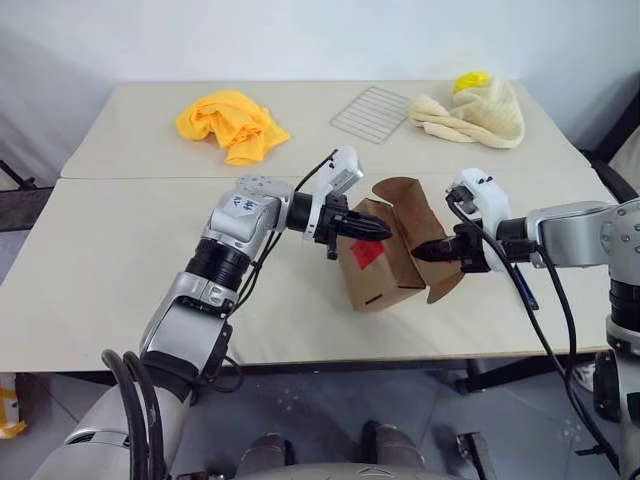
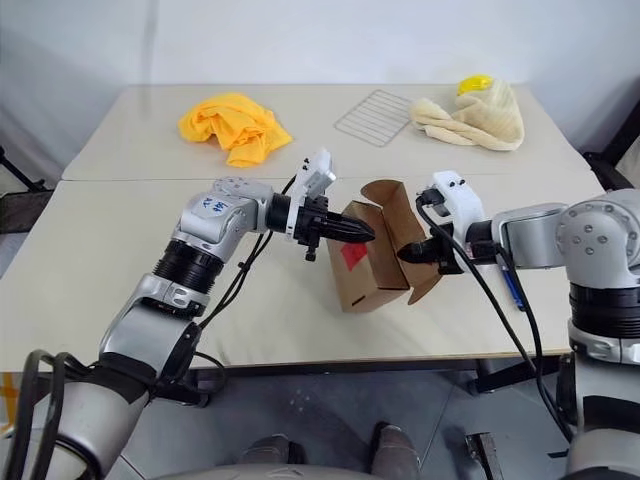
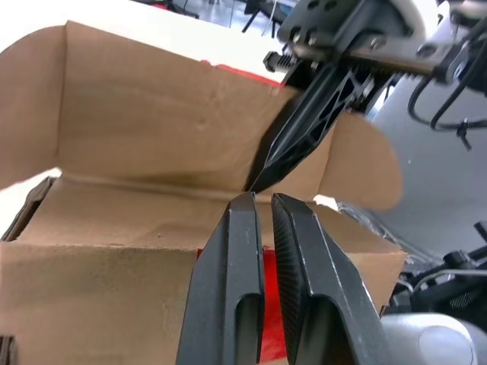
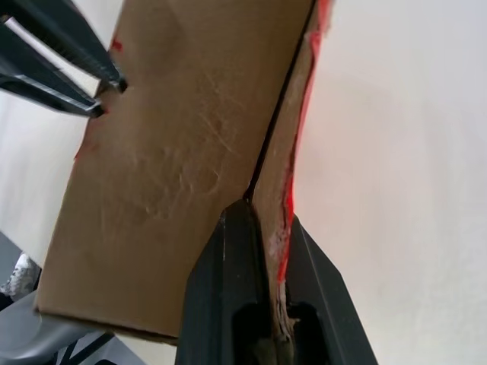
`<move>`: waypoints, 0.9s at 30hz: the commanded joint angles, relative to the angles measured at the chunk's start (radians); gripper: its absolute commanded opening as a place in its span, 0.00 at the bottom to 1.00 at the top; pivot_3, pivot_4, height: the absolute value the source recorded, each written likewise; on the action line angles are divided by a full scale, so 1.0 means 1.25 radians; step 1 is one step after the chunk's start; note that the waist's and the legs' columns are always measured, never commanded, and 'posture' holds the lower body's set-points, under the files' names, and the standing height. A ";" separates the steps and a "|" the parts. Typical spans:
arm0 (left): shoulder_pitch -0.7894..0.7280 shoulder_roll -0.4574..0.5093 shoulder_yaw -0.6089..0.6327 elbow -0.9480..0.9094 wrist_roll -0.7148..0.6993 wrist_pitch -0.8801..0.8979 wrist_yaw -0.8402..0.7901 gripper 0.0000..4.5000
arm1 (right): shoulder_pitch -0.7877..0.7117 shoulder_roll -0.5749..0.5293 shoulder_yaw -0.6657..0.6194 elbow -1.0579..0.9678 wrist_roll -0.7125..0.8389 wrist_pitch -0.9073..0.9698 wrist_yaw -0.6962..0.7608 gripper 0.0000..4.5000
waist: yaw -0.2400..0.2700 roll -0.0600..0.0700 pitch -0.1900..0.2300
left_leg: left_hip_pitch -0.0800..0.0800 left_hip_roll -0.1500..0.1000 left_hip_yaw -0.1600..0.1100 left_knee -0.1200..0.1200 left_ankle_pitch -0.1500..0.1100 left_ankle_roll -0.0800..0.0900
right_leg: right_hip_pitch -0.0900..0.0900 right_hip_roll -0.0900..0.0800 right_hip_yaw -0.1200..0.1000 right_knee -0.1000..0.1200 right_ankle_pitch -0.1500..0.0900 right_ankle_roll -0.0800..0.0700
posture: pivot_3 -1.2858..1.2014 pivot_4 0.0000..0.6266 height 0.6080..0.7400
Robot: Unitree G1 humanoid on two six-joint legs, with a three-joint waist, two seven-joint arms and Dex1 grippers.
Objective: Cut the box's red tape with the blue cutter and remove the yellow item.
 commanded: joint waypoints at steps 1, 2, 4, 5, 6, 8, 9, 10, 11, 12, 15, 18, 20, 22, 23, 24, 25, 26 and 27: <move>0.036 0.017 -0.037 -0.013 0.034 0.016 -0.006 0.09 | 0.003 -0.028 -0.043 -0.023 0.071 0.004 -0.034 0.02 | 0.003 0.000 0.000 | 0.000 0.000 0.000 0.000 0.000 0.000 | 0.000 0.000 0.000 0.000 0.000 0.000 | 0.52 0.24 1.00; 0.047 0.028 -0.041 -0.025 0.038 0.020 -0.006 0.09 | 0.012 -0.030 -0.050 -0.020 0.089 0.004 -0.045 0.02 | 0.007 0.000 0.000 | 0.000 0.000 0.000 0.000 0.000 0.000 | 0.000 0.000 0.000 0.000 0.000 0.000 | 0.52 0.24 1.00; 0.062 0.040 -0.044 -0.044 0.043 0.027 -0.005 0.09 | 0.030 -0.031 -0.061 -0.017 0.116 0.004 -0.065 0.02 | 0.012 0.000 0.000 | 0.000 0.000 0.000 0.000 0.000 0.000 | 0.000 0.000 0.000 0.000 0.000 0.000 | 0.52 0.24 1.00; 0.068 0.045 -0.045 -0.051 0.045 0.030 -0.003 0.09 | 0.038 -0.031 -0.065 -0.016 0.126 0.004 -0.074 0.02 | 0.015 0.000 0.000 | 0.000 0.000 0.000 0.000 0.000 0.000 | 0.000 0.000 0.000 0.000 0.000 0.000 | 0.52 0.24 1.00; 0.075 0.050 -0.048 -0.057 0.049 0.031 0.001 0.09 | 0.048 -0.026 -0.067 -0.015 0.127 0.004 -0.080 0.02 | 0.016 0.000 0.000 | 0.000 0.000 0.000 0.000 0.000 0.000 | 0.000 0.000 0.000 0.000 0.000 0.000 | 0.52 0.24 1.00; 0.087 0.058 -0.052 -0.069 0.054 0.034 0.006 0.09 | 0.062 -0.017 -0.072 -0.012 0.132 0.004 -0.091 0.02 | 0.016 0.000 0.000 | 0.000 0.000 0.000 0.000 0.000 0.000 | 0.000 0.000 0.000 0.000 0.000 0.000 | 0.52 0.24 1.00; 0.092 0.062 -0.054 -0.075 0.056 0.036 0.009 0.09 | 0.066 -0.010 -0.075 -0.008 0.132 0.004 -0.095 0.02 | 0.015 0.000 0.000 | 0.000 0.000 0.000 0.000 0.000 0.000 | 0.000 0.000 0.000 0.000 0.000 0.000 | 0.52 0.24 1.00; 0.097 0.066 -0.057 -0.080 0.059 0.037 0.011 0.09 | 0.069 -0.004 -0.078 -0.004 0.130 0.004 -0.099 0.02 | 0.014 0.000 0.000 | 0.000 0.000 0.000 0.000 0.000 0.000 | 0.000 0.000 0.000 0.000 0.000 0.000 | 0.52 0.24 1.00; 0.101 0.069 -0.059 -0.084 0.062 0.037 0.013 0.09 | 0.071 0.000 -0.080 -0.002 0.129 0.004 -0.102 0.02 | 0.012 0.000 0.000 | 0.000 0.000 0.000 0.000 0.000 0.000 | 0.000 0.000 0.000 0.000 0.000 0.000 | 0.52 0.24 1.00; 0.107 0.074 -0.062 -0.090 0.065 0.037 0.014 0.09 | 0.074 0.006 -0.081 0.001 0.124 0.004 -0.104 0.02 | 0.009 0.000 0.000 | 0.001 0.000 0.000 -0.001 0.000 0.000 | 0.000 0.000 0.000 0.000 0.000 0.000 | 0.52 0.24 1.00; 0.132 0.096 -0.067 -0.124 0.068 0.051 0.022 0.09 | 0.088 0.020 -0.093 0.012 0.111 0.004 -0.115 0.02 | -0.001 0.000 0.000 | 0.003 0.000 0.001 -0.003 0.000 0.000 | 0.001 0.000 0.000 0.000 0.000 0.000 | 0.52 0.24 1.00; 0.155 0.119 -0.063 -0.160 0.063 0.074 0.033 0.09 | 0.117 0.021 -0.110 0.018 0.104 0.004 -0.117 0.02 | -0.004 0.000 0.000 | 0.003 0.000 0.001 -0.004 0.000 0.000 | 0.000 0.000 0.000 0.000 0.000 0.000 | 0.52 0.24 1.00; 0.170 0.132 -0.060 -0.180 0.060 0.090 0.041 0.09 | 0.139 0.019 -0.122 0.022 0.098 0.004 -0.117 0.02 | -0.004 0.000 0.000 | 0.004 0.000 0.001 -0.004 0.000 0.000 | 0.001 0.000 0.000 0.000 0.000 0.000 | 0.52 0.24 1.00; 0.186 0.145 -0.060 -0.196 0.061 0.102 0.049 0.09 | 0.153 0.021 -0.134 0.022 0.097 0.004 -0.118 0.02 | -0.003 0.001 -0.001 | 0.004 0.000 0.001 -0.004 0.000 0.000 | 0.001 0.000 0.000 0.000 0.000 0.000 | 0.52 0.24 1.00; 0.192 0.150 -0.060 -0.202 0.062 0.105 0.051 0.09 | 0.157 0.023 -0.139 0.022 0.096 0.004 -0.118 0.02 | -0.002 0.001 -0.001 | 0.004 0.000 0.002 -0.004 0.000 0.000 | 0.001 0.000 0.000 0.000 0.000 0.000 | 0.52 0.24 1.00; 0.199 0.153 -0.061 -0.208 0.063 0.111 0.054 0.09 | 0.161 0.027 -0.145 0.023 0.097 0.004 -0.119 0.02 | -0.002 0.001 -0.001 | 0.004 0.000 0.002 -0.004 0.000 0.000 | 0.001 0.000 0.000 0.000 0.000 0.000 | 0.52 0.24 1.00; 0.204 0.156 -0.062 -0.213 0.063 0.115 0.055 0.09 | 0.164 0.035 -0.153 0.027 0.094 0.004 -0.120 0.02 | -0.002 0.001 -0.001 | 0.005 0.000 0.002 -0.004 0.000 0.000 | 0.001 0.000 0.000 0.000 0.000 0.000 | 0.52 0.24 1.00; 0.208 0.156 -0.064 -0.216 0.064 0.117 0.057 0.09 | 0.166 0.041 -0.157 0.031 0.088 0.004 -0.120 0.02 | -0.002 0.001 -0.001 | 0.005 0.000 0.002 -0.004 0.000 0.000 | 0.002 0.000 0.000 0.000 0.000 0.000 | 0.52 0.24 1.00; 0.209 0.155 -0.065 -0.216 0.066 0.119 0.060 0.09 | 0.169 0.047 -0.162 0.036 0.080 0.004 -0.119 0.02 | -0.002 0.001 -0.001 | 0.005 0.000 0.001 -0.004 0.000 0.000 | 0.002 0.000 0.000 0.000 0.000 0.000 | 0.52 0.24 1.00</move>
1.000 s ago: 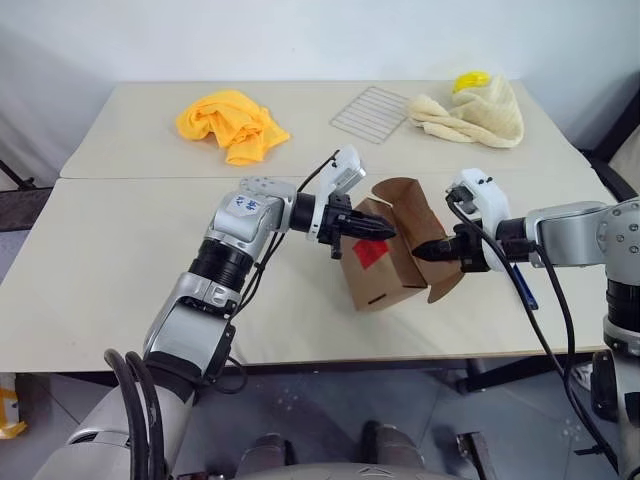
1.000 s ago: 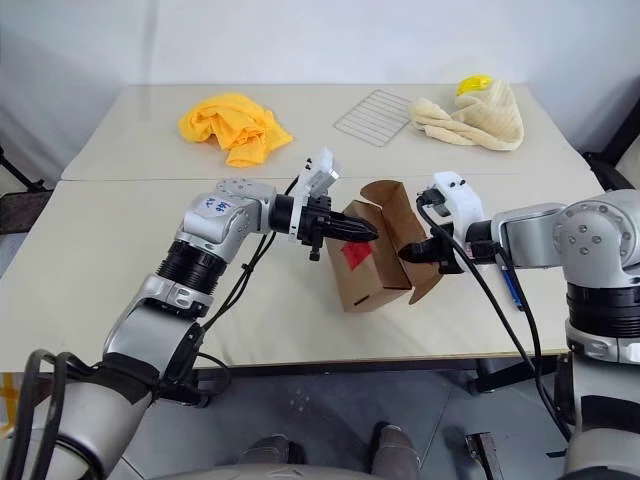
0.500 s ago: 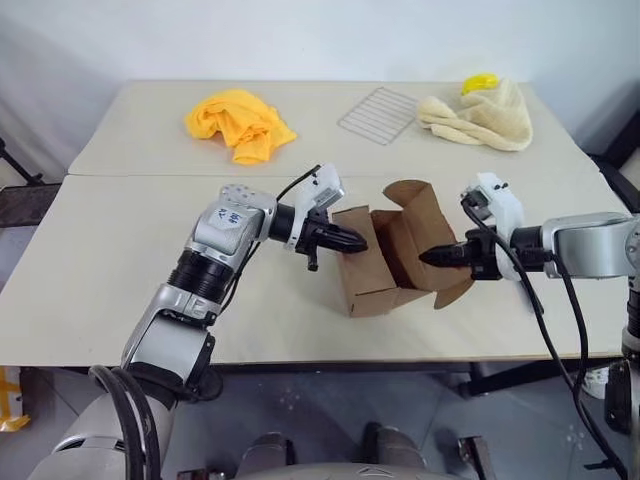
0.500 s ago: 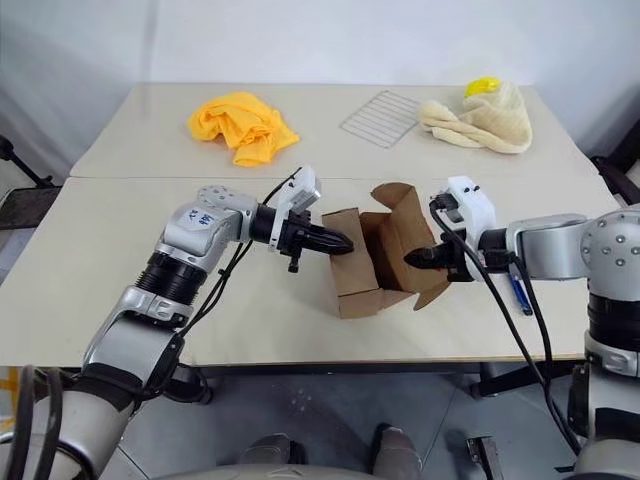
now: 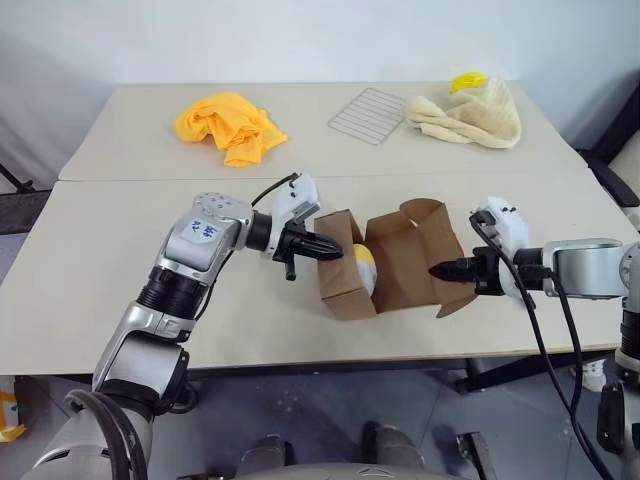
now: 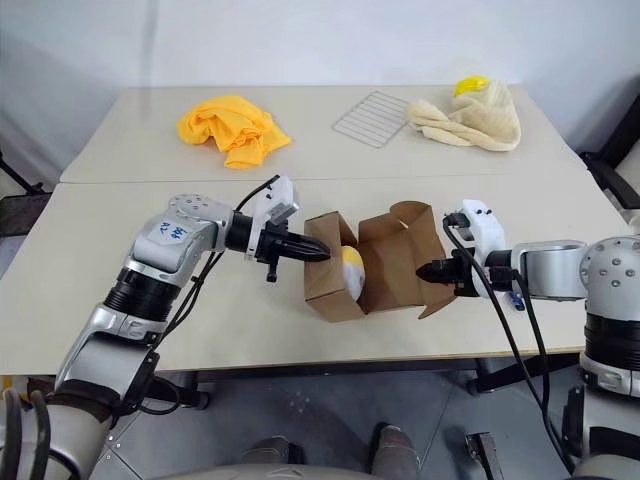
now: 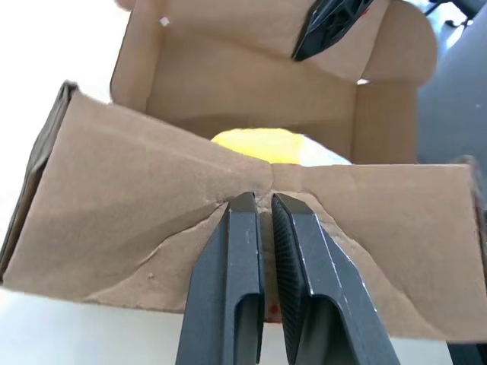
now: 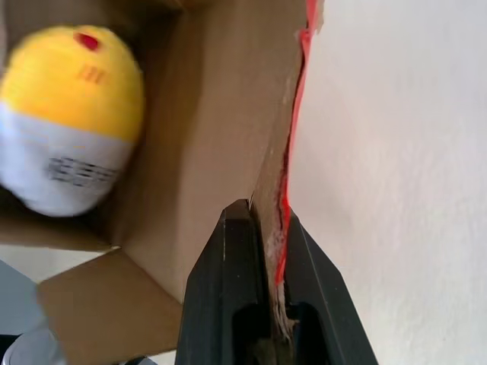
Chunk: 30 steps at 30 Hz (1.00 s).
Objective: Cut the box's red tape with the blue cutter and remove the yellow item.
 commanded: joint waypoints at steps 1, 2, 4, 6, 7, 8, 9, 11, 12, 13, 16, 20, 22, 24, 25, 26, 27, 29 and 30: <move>0.040 0.001 -0.055 0.027 0.036 0.036 0.019 0.09 | 0.008 0.028 -0.021 0.007 -0.004 0.004 0.012 0.02 | 0.001 0.000 0.000 | 0.000 0.000 0.000 0.000 0.000 0.000 | 0.000 0.000 0.000 0.000 0.000 0.000 | 0.52 0.24 1.00; 0.040 -0.001 -0.056 0.030 0.036 0.036 0.022 0.09 | 0.010 0.036 -0.028 0.012 -0.010 0.004 0.014 0.02 | 0.002 0.000 0.000 | 0.000 0.000 0.000 0.001 0.000 0.000 | 0.001 0.000 0.000 0.000 0.000 0.000 | 0.52 0.24 1.00; 0.041 -0.007 -0.067 0.050 0.049 0.022 0.030 0.09 | 0.013 0.055 -0.037 0.022 -0.030 0.004 0.020 0.02 | 0.002 0.000 0.000 | 0.000 0.000 0.000 0.001 0.000 0.000 | 0.001 0.000 0.000 0.000 0.000 0.000 | 0.52 0.24 1.00; 0.042 -0.012 -0.075 0.072 0.062 0.011 0.038 0.09 | 0.020 0.068 -0.041 0.027 -0.051 0.004 0.028 0.02 | 0.002 0.000 -0.001 | 0.000 0.000 0.000 0.001 0.000 0.000 | 0.001 0.000 0.000 0.000 0.000 0.000 | 0.52 0.24 1.00; 0.043 -0.013 -0.078 0.079 0.067 0.003 0.040 0.09 | 0.023 0.073 -0.042 0.027 -0.062 0.004 0.033 0.02 | 0.002 0.001 -0.001 | 0.000 0.000 0.000 0.001 0.000 0.000 | 0.001 0.000 0.000 0.000 0.000 0.000 | 0.52 0.24 1.00; 0.043 -0.016 -0.079 0.087 0.071 -0.002 0.041 0.09 | 0.026 0.078 -0.043 0.028 -0.072 0.004 0.038 0.02 | 0.002 0.002 -0.002 | 0.001 0.000 0.000 0.001 0.000 0.000 | 0.001 0.000 0.000 0.001 0.000 0.000 | 0.52 0.24 1.00; 0.042 -0.019 -0.081 0.098 0.075 -0.007 0.044 0.09 | 0.030 0.083 -0.043 0.029 -0.083 0.002 0.042 0.02 | 0.003 0.002 -0.002 | 0.001 0.000 0.000 0.002 0.000 0.000 | 0.002 0.000 0.000 0.001 0.000 0.000 | 0.52 0.24 1.00; 0.044 -0.017 -0.091 0.116 0.089 -0.022 0.045 0.09 | 0.035 0.092 -0.045 0.029 -0.102 0.001 0.048 0.02 | 0.006 0.004 -0.004 | 0.001 0.000 0.000 0.003 0.000 0.000 | 0.002 0.000 0.000 0.001 0.000 0.000 | 0.52 0.24 1.00; 0.045 -0.015 -0.096 0.121 0.095 -0.025 0.045 0.09 | 0.036 0.095 -0.047 0.026 -0.112 0.002 0.051 0.02 | 0.008 0.005 -0.005 | 0.001 0.000 -0.001 0.003 0.000 0.000 | 0.002 0.000 0.000 0.001 0.000 0.000 | 0.52 0.24 1.00; 0.047 -0.009 -0.101 0.122 0.102 -0.027 0.042 0.09 | 0.037 0.097 -0.049 0.023 -0.120 0.003 0.054 0.02 | 0.011 0.006 -0.006 | 0.001 0.000 -0.001 0.004 0.000 0.000 | 0.003 0.000 0.000 0.002 0.000 0.000 | 0.52 0.24 1.00; 0.052 0.015 -0.113 0.109 0.111 -0.024 0.026 0.09 | 0.033 0.091 -0.058 0.009 -0.121 0.004 0.064 0.02 | 0.018 0.009 -0.007 | 0.001 0.000 -0.001 0.006 0.000 0.000 | 0.003 0.000 0.001 0.003 0.000 0.000 | 0.52 0.24 1.00; 0.062 0.035 -0.128 0.096 0.123 -0.024 0.009 0.09 | 0.028 0.084 -0.061 -0.004 -0.120 0.004 0.079 0.02 | 0.021 0.012 -0.008 | 0.000 -0.001 -0.001 0.007 0.000 0.001 | 0.003 -0.001 0.001 0.003 0.000 0.000 | 0.52 0.24 1.00; 0.067 0.036 -0.135 0.098 0.139 -0.034 0.010 0.09 | 0.033 0.083 -0.055 -0.007 -0.128 0.004 0.087 0.02 | 0.024 0.009 -0.006 | -0.003 0.000 -0.003 0.007 -0.001 0.001 | 0.000 0.000 0.000 0.003 0.000 0.000 | 0.52 0.24 1.00; 0.068 0.031 -0.132 0.105 0.144 -0.041 0.015 0.09 | 0.039 0.084 -0.049 -0.009 -0.139 0.004 0.094 0.02 | 0.024 0.010 -0.007 | -0.003 -0.001 -0.002 0.007 -0.001 0.001 | 0.000 -0.001 0.000 0.002 0.000 0.000 | 0.52 0.24 1.00; 0.065 0.025 -0.128 0.113 0.143 -0.044 0.019 0.09 | 0.039 0.086 -0.047 -0.007 -0.146 0.004 0.096 0.02 | 0.023 0.010 -0.007 | -0.003 -0.001 -0.001 0.006 -0.001 0.001 | 0.000 -0.001 0.000 0.002 0.000 0.000 | 0.52 0.24 1.00; 0.063 0.020 -0.125 0.119 0.142 -0.045 0.022 0.09 | 0.039 0.088 -0.047 -0.006 -0.152 0.004 0.099 0.02 | 0.024 0.010 -0.007 | -0.003 -0.001 -0.001 0.006 -0.001 0.001 | 0.000 -0.001 0.000 0.002 0.000 0.000 | 0.52 0.24 1.00; 0.060 0.012 -0.123 0.129 0.145 -0.053 0.027 0.09 | 0.039 0.092 -0.043 -0.007 -0.159 0.004 0.102 0.02 | 0.024 0.010 -0.007 | -0.003 -0.001 -0.002 0.006 -0.001 0.001 | 0.000 -0.001 0.000 0.002 0.000 0.000 | 0.52 0.24 1.00; 0.052 -0.002 -0.120 0.144 0.148 -0.064 0.034 0.09 | 0.039 0.100 -0.035 -0.013 -0.173 0.004 0.107 0.02 | 0.024 0.010 -0.007 | -0.003 -0.001 -0.002 0.007 -0.001 0.001 | 0.001 -0.001 0.000 0.002 0.000 0.000 | 0.52 0.24 1.00; 0.043 -0.015 -0.114 0.155 0.145 -0.067 0.041 0.09 | 0.045 0.102 -0.020 -0.023 -0.186 -0.008 0.112 0.02 | 0.024 0.010 -0.007 | -0.002 -0.001 -0.002 0.007 -0.001 0.001 | 0.001 -0.001 0.000 0.002 0.000 0.000 | 0.52 0.24 1.00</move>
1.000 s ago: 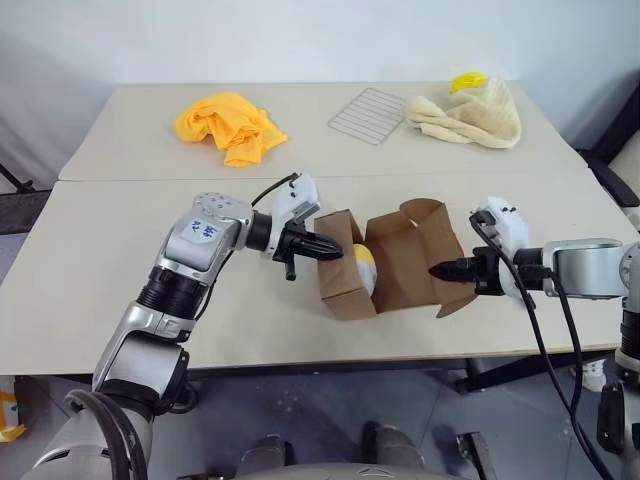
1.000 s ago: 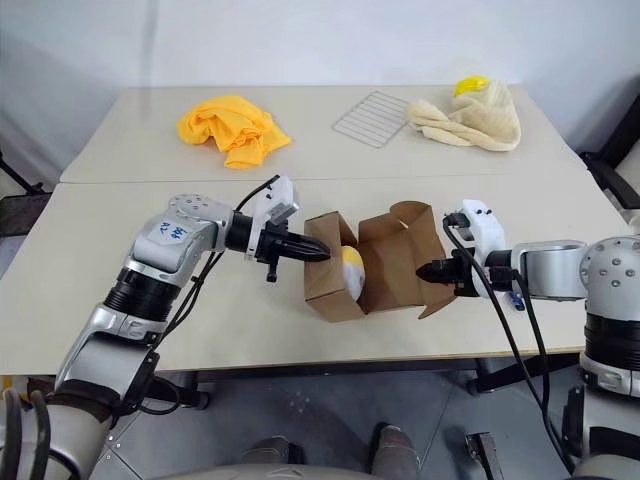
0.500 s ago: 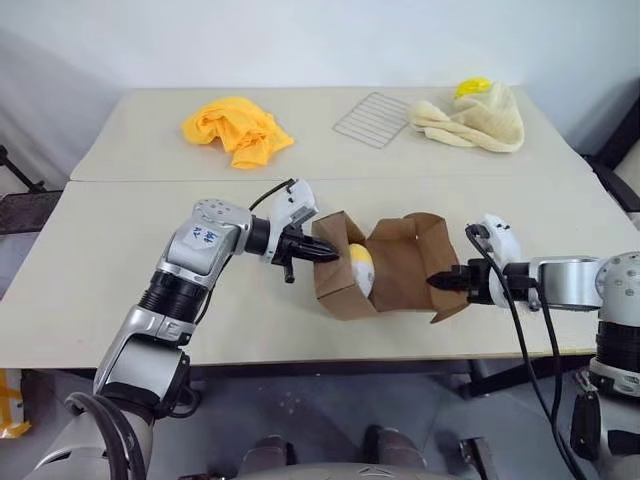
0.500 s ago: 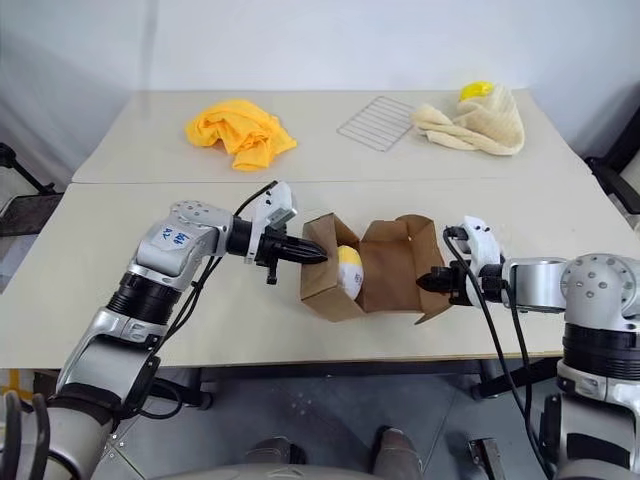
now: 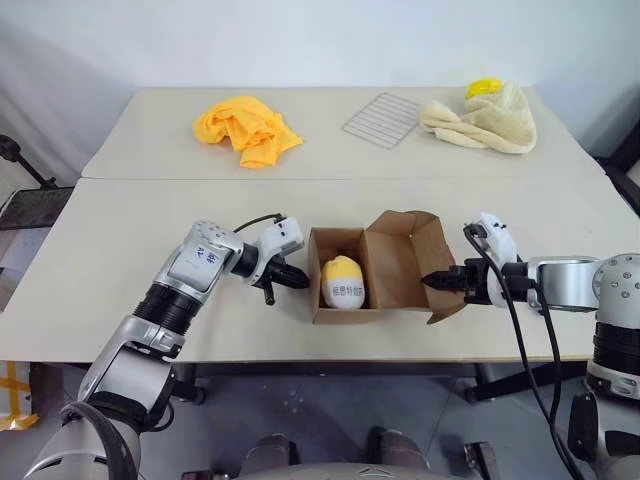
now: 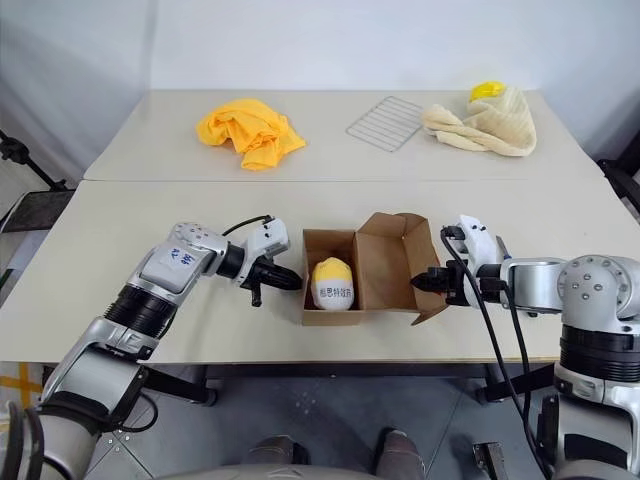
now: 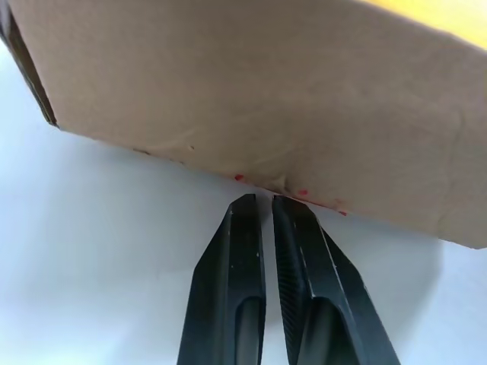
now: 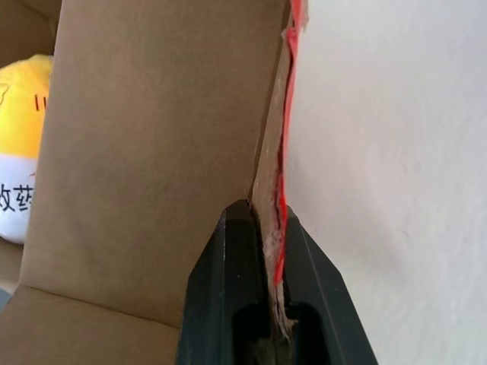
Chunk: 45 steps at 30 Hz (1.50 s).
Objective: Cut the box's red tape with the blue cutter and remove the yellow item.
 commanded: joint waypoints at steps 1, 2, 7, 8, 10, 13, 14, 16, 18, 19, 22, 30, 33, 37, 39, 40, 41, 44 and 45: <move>-0.005 -0.046 -0.018 0.049 0.023 -0.008 0.030 0.09 | 0.009 0.007 0.026 -0.044 -0.029 -0.018 0.023 0.02 | 0.001 0.000 0.000 | 0.000 0.000 0.000 0.000 0.000 0.000 | 0.000 0.000 0.000 0.000 0.000 0.000 | 0.52 0.24 1.00; -0.011 -0.054 -0.015 0.057 0.025 -0.014 0.031 0.09 | 0.015 0.008 0.037 -0.056 -0.044 -0.036 0.027 0.02 | 0.001 0.000 0.000 | 0.000 0.000 0.000 0.000 0.000 0.000 | 0.000 0.000 0.000 0.000 0.000 0.000 | 0.52 0.24 1.00; -0.021 -0.071 -0.012 0.086 0.038 -0.038 0.027 0.09 | 0.046 -0.008 0.096 -0.100 -0.112 -0.103 0.052 0.02 | -0.001 0.000 0.000 | 0.000 0.000 0.000 0.000 0.000 0.000 | 0.000 0.000 0.000 0.000 0.000 0.000 | 0.52 0.24 1.00; -0.023 -0.074 -0.012 0.091 0.039 -0.041 0.027 0.09 | 0.049 -0.009 0.100 -0.104 -0.120 -0.108 0.059 0.02 | -0.001 0.000 0.000 | 0.000 0.000 0.000 0.000 0.000 0.000 | 0.000 0.000 0.000 0.000 0.000 0.000 | 0.52 0.24 1.00; -0.027 -0.080 -0.011 0.102 0.042 -0.049 0.027 0.09 | 0.052 -0.010 0.104 -0.109 -0.135 -0.117 0.068 0.02 | -0.001 0.000 0.000 | 0.000 0.000 0.000 0.000 0.000 0.000 | 0.000 0.000 0.000 0.000 0.000 0.000 | 0.52 0.24 1.00; -0.032 -0.087 -0.011 0.115 0.046 -0.059 0.026 0.09 | 0.047 -0.006 0.098 -0.110 -0.153 -0.124 0.080 0.02 | -0.001 0.000 0.000 | 0.000 0.000 0.000 0.000 0.000 0.000 | 0.000 0.000 0.000 0.000 0.000 0.000 | 0.52 0.24 1.00; -0.034 -0.089 -0.011 0.121 0.047 -0.063 0.026 0.09 | 0.046 -0.005 0.096 -0.109 -0.158 -0.124 0.084 0.02 | -0.001 0.000 0.000 | 0.000 0.000 0.000 0.000 0.000 0.000 | 0.000 0.000 0.000 0.000 0.000 0.000 | 0.52 0.24 1.00; -0.036 -0.092 -0.014 0.131 0.050 -0.073 0.024 0.09 | 0.045 -0.009 0.098 -0.109 -0.169 -0.127 0.093 0.02 | -0.001 0.000 0.000 | 0.000 0.000 0.000 0.000 0.000 0.000 | 0.000 0.000 0.000 0.000 0.000 0.000 | 0.52 0.24 1.00; -0.036 -0.092 -0.014 0.133 0.051 -0.075 0.021 0.09 | 0.046 -0.013 0.097 -0.112 -0.179 -0.127 0.102 0.02 | -0.001 0.000 0.000 | 0.000 0.000 0.000 0.000 0.000 0.000 | 0.000 0.000 0.000 0.000 0.000 0.000 | 0.52 0.24 1.00; -0.035 -0.092 -0.014 0.133 0.052 -0.076 0.020 0.09 | 0.047 -0.014 0.096 -0.113 -0.183 -0.126 0.107 0.02 | -0.001 0.000 0.000 | 0.000 0.000 0.000 0.000 0.000 0.000 | 0.000 0.000 0.000 0.000 0.000 0.000 | 0.52 0.24 1.00; -0.036 -0.092 -0.013 0.135 0.053 -0.077 0.018 0.09 | 0.047 -0.017 0.095 -0.117 -0.193 -0.127 0.120 0.02 | -0.001 0.000 0.000 | 0.000 0.000 0.000 0.000 0.000 0.000 | 0.000 0.000 0.000 0.000 0.000 0.000 | 0.52 0.24 1.00; -0.045 -0.091 -0.002 0.154 0.050 -0.082 0.018 0.09 | 0.032 -0.049 0.076 -0.142 -0.197 -0.174 0.186 0.53 | -0.001 0.000 0.000 | 0.000 0.000 0.000 0.000 0.000 0.000 | 0.000 0.000 0.000 0.000 0.000 0.000 | 0.52 0.24 1.00; -0.045 -0.090 0.003 0.155 0.050 -0.082 0.020 0.09 | 0.035 -0.057 0.067 -0.150 -0.203 -0.196 0.200 0.76 | -0.001 0.000 0.000 | 0.000 0.000 0.000 0.000 0.000 0.000 | 0.000 0.000 0.000 0.000 0.000 0.000 | 0.52 0.24 1.00; -0.047 -0.089 0.012 0.161 0.048 -0.082 0.022 0.09 | 0.036 -0.073 0.059 -0.158 -0.208 -0.225 0.216 0.98 | -0.001 0.000 0.000 | 0.000 0.000 0.000 0.000 0.000 0.000 | 0.000 0.000 0.000 0.000 0.000 0.000 | 0.52 0.24 1.00; -0.047 -0.088 0.017 0.164 0.047 -0.081 0.023 0.09 | 0.048 -0.092 0.061 -0.178 -0.202 -0.252 0.251 0.98 | -0.001 0.000 0.000 | 0.000 0.000 0.000 0.000 0.000 0.000 | 0.000 0.000 0.000 0.000 0.000 0.000 | 0.52 0.24 1.00; -0.047 -0.087 0.019 0.166 0.047 -0.081 0.023 0.09 | 0.053 -0.099 0.062 -0.187 -0.200 -0.266 0.265 0.98 | -0.001 0.000 0.000 | 0.000 0.000 0.000 0.000 0.000 0.000 | 0.000 0.000 0.000 0.000 0.000 0.000 | 0.52 0.24 1.00; -0.048 -0.086 0.022 0.168 0.046 -0.080 0.025 0.09 | 0.059 -0.105 0.060 -0.194 -0.199 -0.280 0.278 0.98 | -0.002 0.000 0.000 | 0.000 0.000 0.000 0.000 0.000 0.000 | 0.000 0.000 0.000 0.000 0.000 0.000 | 0.52 0.24 1.00; -0.062 -0.079 0.049 0.197 0.039 -0.083 0.040 0.09 | 0.070 -0.146 0.060 -0.186 -0.243 -0.353 0.302 0.98 | -0.002 -0.001 0.001 | 0.000 0.000 0.000 0.000 0.000 0.000 | 0.000 0.000 0.000 0.000 0.000 0.000 | 0.52 0.24 1.00; -0.067 -0.077 0.055 0.208 0.039 -0.087 0.043 0.09 | 0.069 -0.154 0.059 -0.179 -0.250 -0.368 0.308 0.98 | -0.003 -0.001 0.001 | 0.000 0.000 0.000 0.000 0.000 0.000 | 0.000 0.000 0.000 0.000 0.000 0.000 | 0.52 0.24 1.00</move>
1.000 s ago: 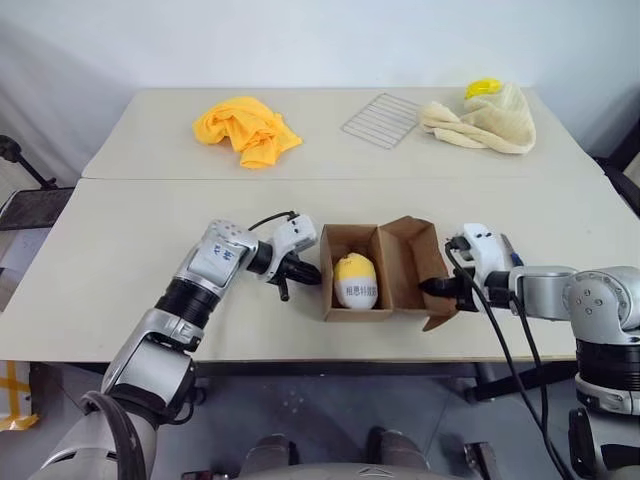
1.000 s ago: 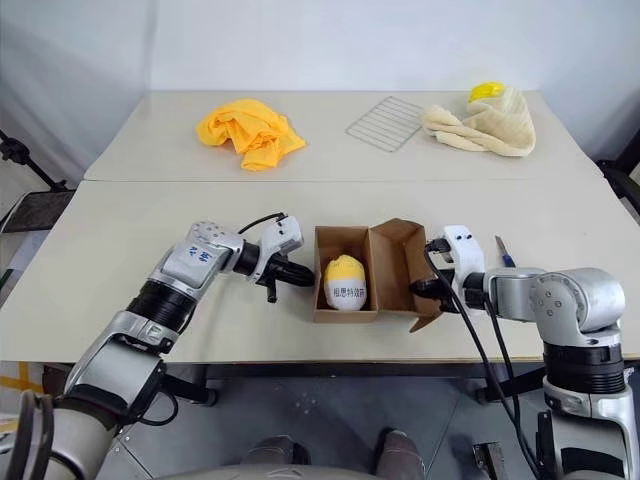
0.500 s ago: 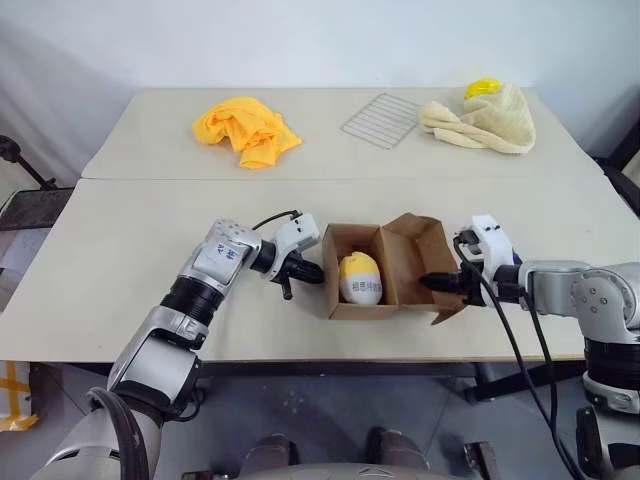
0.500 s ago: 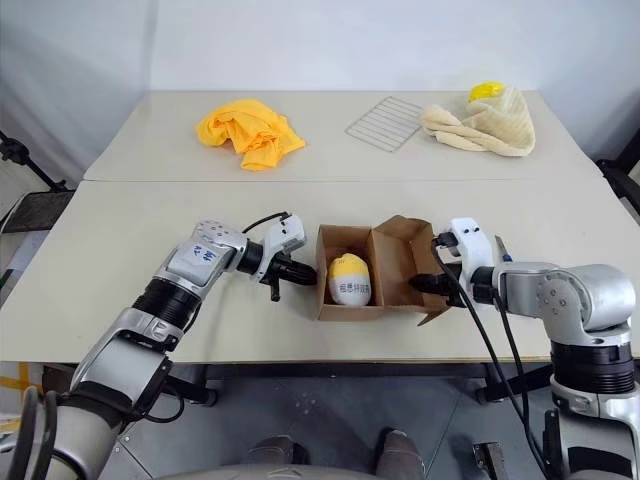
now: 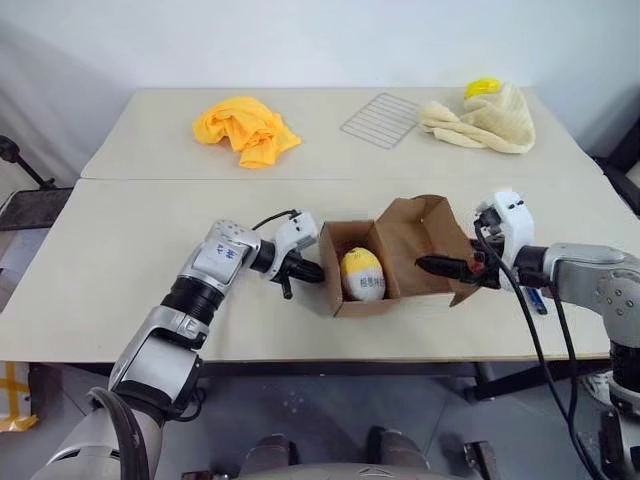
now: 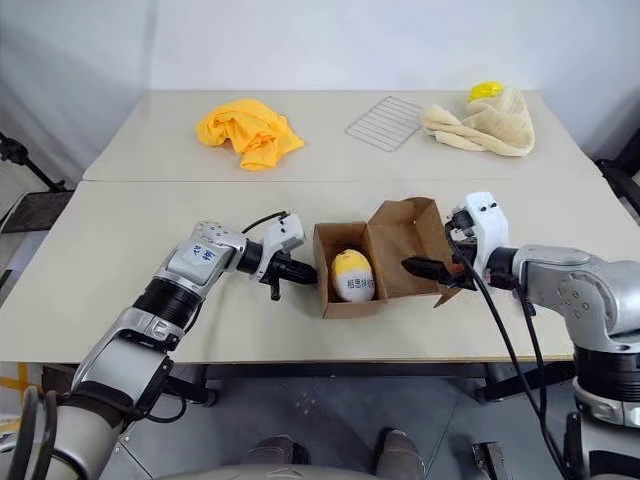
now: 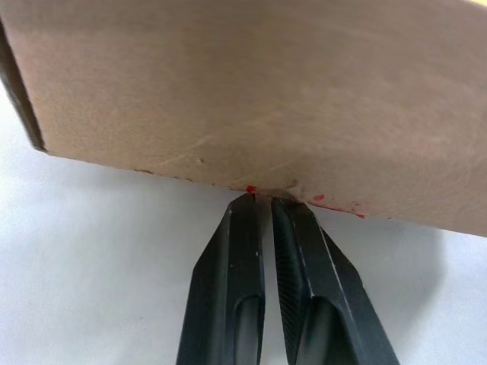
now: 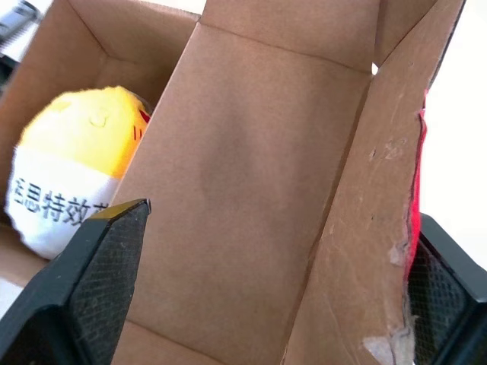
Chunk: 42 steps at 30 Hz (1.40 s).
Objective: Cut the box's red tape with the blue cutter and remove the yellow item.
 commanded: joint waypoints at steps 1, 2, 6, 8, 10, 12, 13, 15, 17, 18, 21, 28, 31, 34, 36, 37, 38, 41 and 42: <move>-0.014 0.011 0.019 0.057 0.021 -0.003 0.039 0.09 | -0.005 -0.040 -0.030 0.000 -0.041 -0.083 0.026 0.98 | -0.002 0.000 0.000 | 0.000 0.000 0.000 0.000 0.000 0.000 | 0.000 0.000 0.000 0.000 0.000 0.000 | 0.52 0.24 1.00; -0.018 0.013 0.023 0.067 0.021 -0.007 0.041 0.09 | -0.002 -0.043 -0.033 0.007 -0.052 -0.105 0.028 0.98 | -0.004 -0.001 0.000 | 0.000 0.000 0.000 0.000 0.000 0.000 | 0.000 0.000 0.000 0.000 0.000 0.000 | 0.52 0.24 1.00; -0.039 0.015 0.045 0.107 0.019 -0.020 0.050 0.09 | 0.005 -0.065 -0.033 0.039 -0.093 -0.172 0.045 0.98 | -0.006 -0.001 0.001 | 0.000 0.000 0.000 -0.001 0.000 0.000 | -0.001 0.000 0.000 0.000 0.000 0.000 | 0.52 0.24 1.00; -0.047 0.017 0.052 0.129 0.021 -0.032 0.055 0.09 | 0.008 -0.076 -0.031 0.056 -0.114 -0.201 0.056 0.98 | -0.006 -0.002 0.001 | 0.000 0.000 0.001 -0.001 0.000 0.000 | -0.001 0.000 0.000 0.000 0.000 0.000 | 0.52 0.24 1.00; -0.054 0.020 0.055 0.144 0.024 -0.041 0.058 0.09 | 0.012 -0.091 -0.021 0.063 -0.132 -0.229 0.076 0.98 | -0.006 -0.002 0.001 | 0.000 0.000 0.001 -0.001 0.000 0.000 | -0.001 0.000 0.000 0.000 0.000 0.000 | 0.52 0.24 1.00; -0.058 0.024 0.062 0.155 0.023 -0.047 0.063 0.09 | 0.017 -0.094 -0.026 0.060 -0.136 -0.246 0.093 0.98 | -0.006 -0.002 0.002 | 0.000 0.000 0.001 -0.001 0.000 0.000 | -0.001 0.000 0.000 0.000 0.000 0.000 | 0.52 0.24 1.00; -0.061 0.025 0.066 0.160 0.022 -0.049 0.065 0.09 | 0.018 -0.094 -0.028 0.058 -0.137 -0.255 0.099 0.98 | -0.006 -0.002 0.002 | 0.000 0.000 0.001 -0.001 0.000 0.000 | -0.001 0.000 0.000 0.000 0.000 0.000 | 0.52 0.24 1.00; -0.065 0.030 0.079 0.163 0.016 -0.057 0.070 0.09 | 0.025 -0.092 -0.050 0.051 -0.140 -0.293 0.114 0.98 | -0.006 -0.003 0.002 | 0.000 0.000 0.001 -0.001 0.000 0.000 | -0.001 0.000 0.000 0.000 0.000 0.000 | 0.52 0.24 1.00; -0.074 0.035 0.112 0.139 -0.008 -0.083 0.069 0.09 | 0.054 -0.112 -0.106 0.022 -0.121 -0.340 0.163 0.98 | -0.006 -0.003 0.004 | 0.000 0.000 0.001 -0.001 0.000 0.000 | -0.001 0.000 0.000 0.000 0.000 0.000 | 0.52 0.24 1.00; -0.089 0.038 0.130 0.121 -0.019 -0.083 0.074 0.12 | 0.091 -0.116 -0.161 -0.004 -0.101 -0.381 0.213 0.99 | -0.006 -0.004 0.005 | -0.001 0.000 0.001 -0.001 0.000 0.000 | -0.001 0.000 0.000 0.000 0.000 0.000 | 0.52 0.24 1.00; -0.126 0.048 0.151 0.086 -0.033 -0.058 0.065 0.28 | 0.187 -0.132 -0.253 -0.043 -0.081 -0.457 0.321 1.00 | 0.001 -0.008 0.010 | -0.003 0.000 0.000 -0.001 0.000 0.000 | -0.003 0.000 -0.001 -0.001 0.000 0.000 | 0.52 0.24 1.00; -0.222 0.037 0.112 0.029 -0.038 -0.017 -0.039 0.78 | 0.374 -0.149 -0.322 -0.068 -0.097 -0.569 0.473 1.00 | 0.002 -0.014 0.013 | -0.004 -0.001 0.001 -0.001 -0.001 0.001 | -0.001 0.000 -0.001 -0.005 0.001 0.003 | 0.52 0.24 1.00; -0.257 0.005 0.064 0.031 -0.024 -0.041 -0.094 0.98 | 0.442 -0.142 -0.352 -0.068 -0.102 -0.604 0.511 1.00 | 0.001 -0.014 0.013 | -0.003 -0.001 0.001 -0.001 -0.001 0.001 | -0.001 0.000 -0.001 -0.005 0.001 0.003 | 0.52 0.24 1.00; -0.281 -0.039 0.013 0.057 0.000 -0.089 -0.135 0.99 | 0.504 -0.118 -0.406 -0.072 -0.085 -0.634 0.541 1.00 | 0.002 -0.014 0.013 | -0.003 -0.001 0.001 -0.001 -0.001 0.001 | -0.001 0.000 -0.001 -0.005 0.001 0.003 | 0.52 0.24 1.00; -0.286 -0.065 -0.011 0.073 0.014 -0.107 -0.146 0.99 | 0.535 -0.102 -0.439 -0.069 -0.079 -0.649 0.549 1.00 | 0.001 -0.014 0.013 | -0.003 -0.001 0.002 -0.001 -0.001 0.001 | -0.001 0.000 -0.001 -0.005 0.001 0.003 | 0.52 0.24 1.00; -0.287 -0.073 -0.016 0.080 0.018 -0.111 -0.146 0.99 | 0.545 -0.097 -0.448 -0.069 -0.080 -0.656 0.550 1.00 | 0.001 -0.014 0.013 | -0.003 -0.001 0.002 -0.001 -0.001 0.001 | -0.001 0.000 -0.001 -0.005 0.001 0.003 | 0.52 0.24 1.00; -0.287 -0.088 -0.028 0.083 0.021 -0.116 -0.157 0.99 | 0.564 -0.086 -0.467 -0.068 -0.084 -0.666 0.549 1.00 | 0.000 -0.014 0.013 | -0.003 -0.001 0.002 -0.002 -0.001 0.001 | -0.001 0.000 -0.001 -0.005 0.001 0.003 | 0.52 0.24 1.00; -0.291 -0.147 -0.074 0.114 0.041 -0.136 -0.184 0.99 | 0.638 -0.044 -0.537 -0.084 -0.088 -0.682 0.536 1.00 | 0.003 -0.014 0.013 | -0.003 -0.001 0.002 -0.002 -0.001 0.001 | -0.001 0.000 -0.001 -0.005 0.001 0.003 | 0.52 0.24 1.00; -0.291 -0.159 -0.090 0.133 0.057 -0.157 -0.184 0.99 | 0.663 -0.023 -0.556 -0.098 -0.089 -0.688 0.525 1.00 | 0.007 -0.014 0.013 | -0.003 -0.001 0.002 -0.002 -0.001 0.001 | -0.001 0.000 -0.001 -0.006 0.001 0.003 | 0.52 0.24 1.00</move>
